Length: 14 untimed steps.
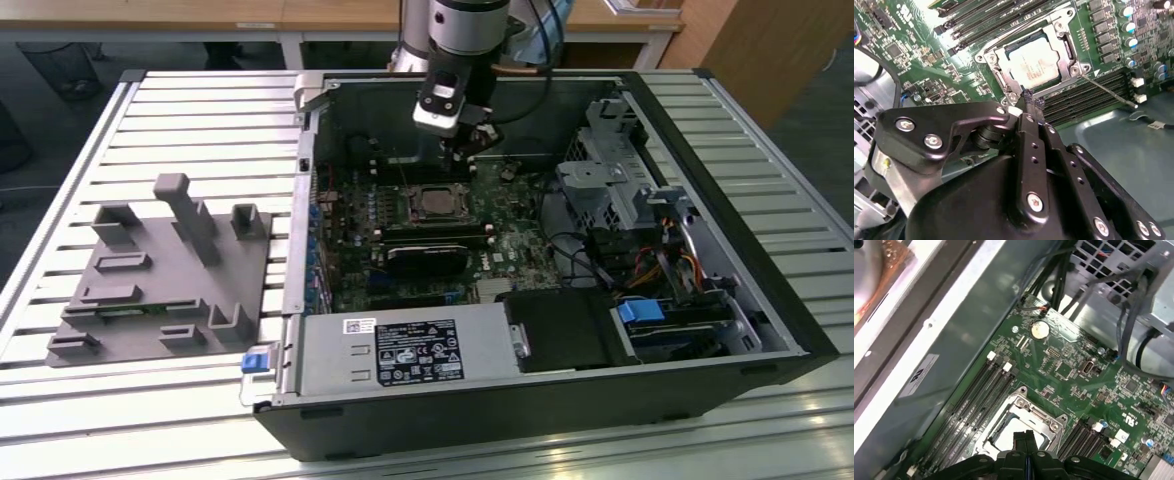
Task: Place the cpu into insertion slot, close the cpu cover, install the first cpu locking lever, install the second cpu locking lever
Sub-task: 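Install the first cpu locking lever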
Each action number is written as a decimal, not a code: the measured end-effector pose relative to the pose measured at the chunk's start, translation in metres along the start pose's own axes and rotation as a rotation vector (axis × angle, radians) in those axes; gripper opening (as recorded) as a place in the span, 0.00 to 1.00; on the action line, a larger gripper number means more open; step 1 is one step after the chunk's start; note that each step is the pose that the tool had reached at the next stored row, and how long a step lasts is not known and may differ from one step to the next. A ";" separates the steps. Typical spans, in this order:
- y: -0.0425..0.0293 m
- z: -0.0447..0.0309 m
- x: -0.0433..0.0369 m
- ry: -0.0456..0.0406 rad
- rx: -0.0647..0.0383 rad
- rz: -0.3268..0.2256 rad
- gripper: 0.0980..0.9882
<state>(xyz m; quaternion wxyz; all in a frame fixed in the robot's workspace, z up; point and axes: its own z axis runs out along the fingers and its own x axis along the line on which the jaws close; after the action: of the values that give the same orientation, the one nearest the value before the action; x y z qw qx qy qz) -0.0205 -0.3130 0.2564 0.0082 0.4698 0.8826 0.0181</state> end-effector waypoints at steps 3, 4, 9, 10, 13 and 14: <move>0.0000 0.0000 0.0000 0.0010 0.000 -0.026 0.01; 0.0000 0.0000 0.0000 0.0014 0.000 -0.036 0.01; 0.0000 0.0000 0.0000 0.0035 0.000 -0.088 0.01; 0.0000 0.0000 0.0000 0.0039 0.000 -0.098 0.01; 0.0000 0.0000 0.0000 0.0052 0.000 -0.132 0.01; 0.0000 0.0000 0.0000 0.0056 0.000 -0.141 0.01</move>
<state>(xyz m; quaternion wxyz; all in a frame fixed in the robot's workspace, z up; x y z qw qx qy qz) -0.0205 -0.3130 0.2564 0.0069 0.4061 0.9136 0.0186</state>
